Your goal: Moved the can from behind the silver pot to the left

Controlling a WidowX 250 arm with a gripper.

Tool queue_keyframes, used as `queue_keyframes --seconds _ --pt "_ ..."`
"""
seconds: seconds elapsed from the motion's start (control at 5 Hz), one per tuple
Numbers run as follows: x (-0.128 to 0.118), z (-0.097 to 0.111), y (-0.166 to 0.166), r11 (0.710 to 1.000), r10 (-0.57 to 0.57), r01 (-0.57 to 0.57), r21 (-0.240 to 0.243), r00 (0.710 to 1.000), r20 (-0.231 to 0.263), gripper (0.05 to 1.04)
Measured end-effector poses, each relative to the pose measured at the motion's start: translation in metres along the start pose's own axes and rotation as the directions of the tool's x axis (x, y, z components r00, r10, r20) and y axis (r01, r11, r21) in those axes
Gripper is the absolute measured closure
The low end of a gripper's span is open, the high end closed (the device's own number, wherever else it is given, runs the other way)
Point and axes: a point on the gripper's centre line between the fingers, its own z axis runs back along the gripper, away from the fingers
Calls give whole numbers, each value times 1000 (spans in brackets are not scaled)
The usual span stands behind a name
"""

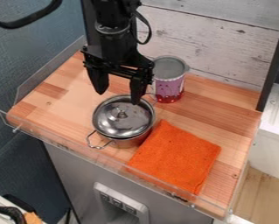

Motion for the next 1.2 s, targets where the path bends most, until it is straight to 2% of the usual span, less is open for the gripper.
queue_keyframes --seconds 0.2,0.4,0.6,0.8,1.0,1.2 --pt "-2 -8 -4 1000 7 -7 -6 999 -32 82" --pt "23 -4 -44 996 -80 80 -42 997 7 82" --pt "57 1 -82 991 -110 114 -69 993 51 83" --pt "83 -3 -118 984 -149 155 -85 986 72 82" --pt "102 -13 -126 987 -128 135 -84 988 80 82" --pt "109 -36 -124 991 -127 128 -41 991 45 82"
